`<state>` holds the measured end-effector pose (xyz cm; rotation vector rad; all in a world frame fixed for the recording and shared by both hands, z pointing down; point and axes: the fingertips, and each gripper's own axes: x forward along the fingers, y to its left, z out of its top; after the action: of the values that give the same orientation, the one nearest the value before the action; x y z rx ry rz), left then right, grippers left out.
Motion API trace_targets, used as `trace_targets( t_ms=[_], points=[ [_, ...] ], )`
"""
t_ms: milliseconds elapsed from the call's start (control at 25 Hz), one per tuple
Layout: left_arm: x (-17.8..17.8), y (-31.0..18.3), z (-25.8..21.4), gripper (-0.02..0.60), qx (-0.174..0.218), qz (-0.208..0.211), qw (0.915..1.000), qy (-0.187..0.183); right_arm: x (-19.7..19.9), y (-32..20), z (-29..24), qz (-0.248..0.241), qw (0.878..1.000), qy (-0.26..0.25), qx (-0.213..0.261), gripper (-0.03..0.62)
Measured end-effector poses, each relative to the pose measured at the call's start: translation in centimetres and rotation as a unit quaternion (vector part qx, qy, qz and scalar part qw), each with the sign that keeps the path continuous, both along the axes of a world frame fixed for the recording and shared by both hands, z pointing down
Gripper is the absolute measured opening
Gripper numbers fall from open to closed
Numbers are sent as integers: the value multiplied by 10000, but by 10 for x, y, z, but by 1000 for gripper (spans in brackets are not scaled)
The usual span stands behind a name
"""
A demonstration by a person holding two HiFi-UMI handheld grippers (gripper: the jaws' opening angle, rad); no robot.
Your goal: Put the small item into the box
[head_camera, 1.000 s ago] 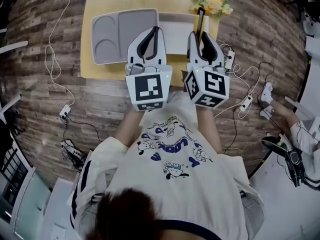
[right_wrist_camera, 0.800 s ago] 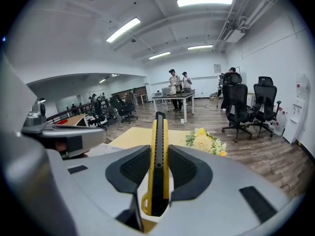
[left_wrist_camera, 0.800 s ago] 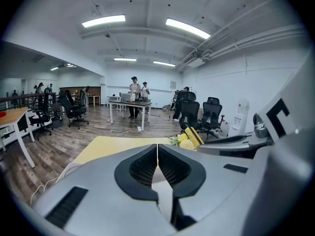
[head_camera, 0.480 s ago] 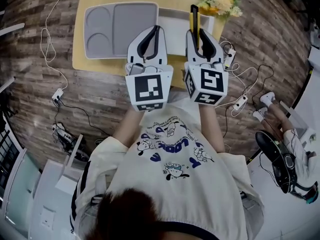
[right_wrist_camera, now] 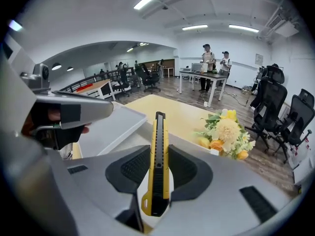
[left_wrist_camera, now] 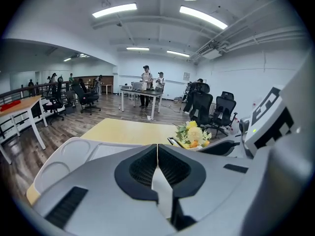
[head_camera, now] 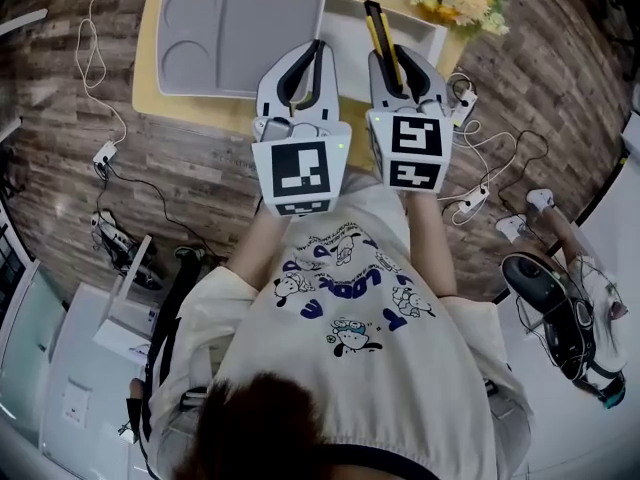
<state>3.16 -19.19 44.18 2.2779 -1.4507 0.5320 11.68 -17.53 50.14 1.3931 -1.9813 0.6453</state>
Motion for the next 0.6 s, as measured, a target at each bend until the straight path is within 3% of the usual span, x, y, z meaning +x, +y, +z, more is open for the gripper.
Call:
trace_targets(
  t_ms=[320,600],
  points=[
    [-6,1,9,18,-84,-252,9996,-16,-14,6,29,-843,9943,371,-531,129],
    [-11,-1,9,18,-112,-464,9989,40,-19,6,51,-1247,9842,645,-1081,129]
  ],
)
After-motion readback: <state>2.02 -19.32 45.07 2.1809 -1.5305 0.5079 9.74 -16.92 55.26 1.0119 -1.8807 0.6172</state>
